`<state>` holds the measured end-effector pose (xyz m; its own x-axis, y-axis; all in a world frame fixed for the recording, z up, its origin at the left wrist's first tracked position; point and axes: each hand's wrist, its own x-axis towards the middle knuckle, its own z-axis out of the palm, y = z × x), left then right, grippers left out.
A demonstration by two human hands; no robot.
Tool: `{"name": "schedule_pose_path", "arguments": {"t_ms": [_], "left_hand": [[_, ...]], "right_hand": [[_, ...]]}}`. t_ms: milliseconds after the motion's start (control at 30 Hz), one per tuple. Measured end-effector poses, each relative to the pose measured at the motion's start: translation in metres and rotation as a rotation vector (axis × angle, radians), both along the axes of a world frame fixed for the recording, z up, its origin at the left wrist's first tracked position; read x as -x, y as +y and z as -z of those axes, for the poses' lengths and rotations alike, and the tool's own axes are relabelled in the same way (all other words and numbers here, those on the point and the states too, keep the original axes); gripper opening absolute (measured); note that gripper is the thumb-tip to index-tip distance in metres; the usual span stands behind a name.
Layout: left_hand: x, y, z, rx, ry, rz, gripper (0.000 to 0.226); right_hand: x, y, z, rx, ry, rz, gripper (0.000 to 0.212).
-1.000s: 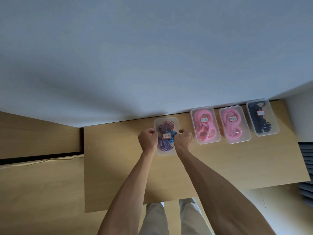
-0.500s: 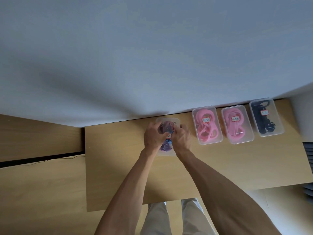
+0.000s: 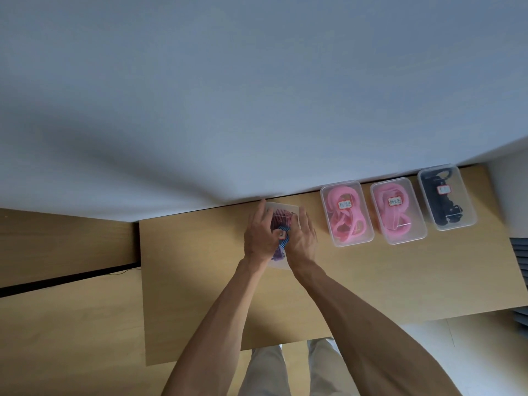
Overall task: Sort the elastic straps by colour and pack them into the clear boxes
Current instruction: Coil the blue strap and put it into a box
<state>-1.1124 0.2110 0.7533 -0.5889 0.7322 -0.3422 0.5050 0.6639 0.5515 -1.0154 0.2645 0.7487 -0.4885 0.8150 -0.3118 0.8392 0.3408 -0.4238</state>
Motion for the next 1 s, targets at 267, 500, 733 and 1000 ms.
{"name": "schedule_pose_path", "arguments": {"t_ms": [267, 500, 733, 1000], "left_hand": [[-0.006, 0.011, -0.006, 0.061, -0.023, -0.059, 0.069], [-0.013, 0.002, -0.02, -0.113, -0.003, -0.267, 0.04], [-0.016, -0.028, -0.024, 0.175, -0.181, -0.452, 0.019], [-0.025, -0.038, -0.013, 0.083, -0.252, -0.473, 0.017]], "right_hand": [[0.013, 0.022, -0.004, 0.013, -0.163, -0.036, 0.046], [0.002, 0.01, -0.021, 0.027, -0.095, 0.095, 0.051], [-0.028, 0.007, -0.032, 0.162, -0.08, 0.336, 0.029], [-0.04, 0.009, -0.014, 0.27, -0.144, 0.361, 0.019]]}}
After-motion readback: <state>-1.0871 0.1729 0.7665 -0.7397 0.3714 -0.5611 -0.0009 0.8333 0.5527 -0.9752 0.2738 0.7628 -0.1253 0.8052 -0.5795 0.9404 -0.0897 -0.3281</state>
